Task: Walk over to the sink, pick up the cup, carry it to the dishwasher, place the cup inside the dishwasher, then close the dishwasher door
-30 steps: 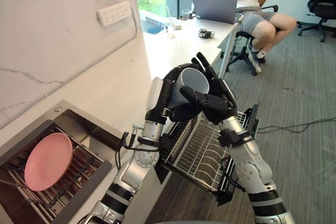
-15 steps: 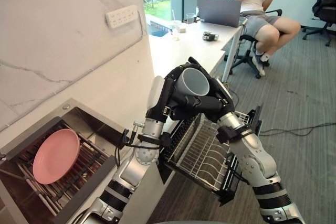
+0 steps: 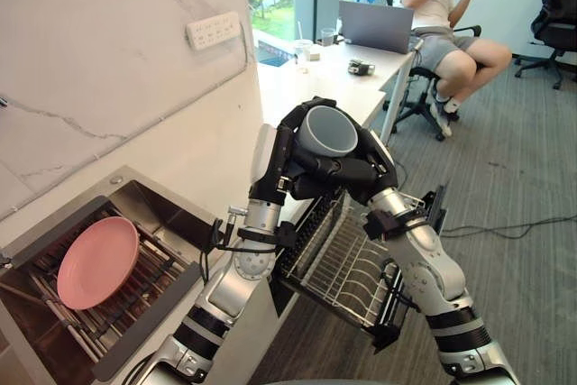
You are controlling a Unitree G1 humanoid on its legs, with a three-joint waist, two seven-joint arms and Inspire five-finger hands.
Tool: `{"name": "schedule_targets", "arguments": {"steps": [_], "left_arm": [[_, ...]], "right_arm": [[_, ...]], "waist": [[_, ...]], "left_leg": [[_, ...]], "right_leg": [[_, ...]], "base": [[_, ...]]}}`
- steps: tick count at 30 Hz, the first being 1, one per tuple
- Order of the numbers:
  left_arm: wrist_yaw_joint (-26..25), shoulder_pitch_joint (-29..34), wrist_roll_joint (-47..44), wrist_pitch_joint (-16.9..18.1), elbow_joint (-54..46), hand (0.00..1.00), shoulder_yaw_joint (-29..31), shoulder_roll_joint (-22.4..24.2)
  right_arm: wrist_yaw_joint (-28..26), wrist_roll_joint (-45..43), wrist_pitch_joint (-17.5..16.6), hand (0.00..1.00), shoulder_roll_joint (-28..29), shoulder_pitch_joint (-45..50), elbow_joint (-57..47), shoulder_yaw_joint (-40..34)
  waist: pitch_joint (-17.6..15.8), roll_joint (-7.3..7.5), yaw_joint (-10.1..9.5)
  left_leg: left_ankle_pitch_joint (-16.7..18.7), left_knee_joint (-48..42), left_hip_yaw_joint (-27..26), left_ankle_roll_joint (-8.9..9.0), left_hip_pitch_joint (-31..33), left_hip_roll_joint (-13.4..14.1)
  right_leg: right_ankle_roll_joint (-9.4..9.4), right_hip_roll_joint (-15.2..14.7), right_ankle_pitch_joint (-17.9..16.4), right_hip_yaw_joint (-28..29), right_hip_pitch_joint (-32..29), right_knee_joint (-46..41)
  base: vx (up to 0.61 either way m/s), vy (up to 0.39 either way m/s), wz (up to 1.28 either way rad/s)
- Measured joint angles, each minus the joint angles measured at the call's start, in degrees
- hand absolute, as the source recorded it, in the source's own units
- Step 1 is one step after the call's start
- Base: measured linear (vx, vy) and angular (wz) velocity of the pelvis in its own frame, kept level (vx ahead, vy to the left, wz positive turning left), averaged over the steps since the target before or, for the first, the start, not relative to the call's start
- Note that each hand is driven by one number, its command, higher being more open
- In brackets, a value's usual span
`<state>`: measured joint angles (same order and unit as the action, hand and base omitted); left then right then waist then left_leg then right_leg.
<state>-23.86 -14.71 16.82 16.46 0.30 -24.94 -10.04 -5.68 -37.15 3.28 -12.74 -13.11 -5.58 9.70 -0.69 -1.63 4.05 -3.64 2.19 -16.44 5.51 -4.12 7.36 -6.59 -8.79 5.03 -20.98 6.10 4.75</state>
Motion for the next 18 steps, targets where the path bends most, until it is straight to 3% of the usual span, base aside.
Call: {"name": "schedule_targets", "arguments": {"steps": [11,12,18], "left_arm": [[1.5,0.0,-2.2,0.0,-0.1,0.0,0.6,0.3],[1.8,0.0,-2.3,0.0,-0.1,1.0,0.8,0.3],[2.8,0.2,-4.7,0.0,-1.9,1.0,0.8,1.2]], "right_arm": [[3.3,-1.1,-2.6,0.0,-0.1,0.0,0.3,2.5],[3.9,-1.1,-3.0,0.0,-0.1,0.0,0.3,2.9],[8.6,-1.0,-6.7,0.0,2.0,0.0,0.3,4.4]], "waist": [[0.3,0.47,-0.34],[0.4,0.59,-0.34],[0.4,0.71,-0.35]], "left_leg": [[-1.4,1.8,1.2,0.07,-0.1,-0.1],[-1.4,1.8,1.2,0.08,-0.1,-0.1],[-1.4,1.9,1.2,0.11,0.0,0.0]], "right_leg": [[0.03,0.2,0.0,-1.3,0.0,0.0],[0.03,0.2,0.0,-1.3,0.0,0.0],[0.04,0.2,0.0,-1.3,-0.2,0.0]], "base": [[-0.01,-0.003,0.05],[0.0,0.0,0.0],[0.0,0.0,0.0]]}}
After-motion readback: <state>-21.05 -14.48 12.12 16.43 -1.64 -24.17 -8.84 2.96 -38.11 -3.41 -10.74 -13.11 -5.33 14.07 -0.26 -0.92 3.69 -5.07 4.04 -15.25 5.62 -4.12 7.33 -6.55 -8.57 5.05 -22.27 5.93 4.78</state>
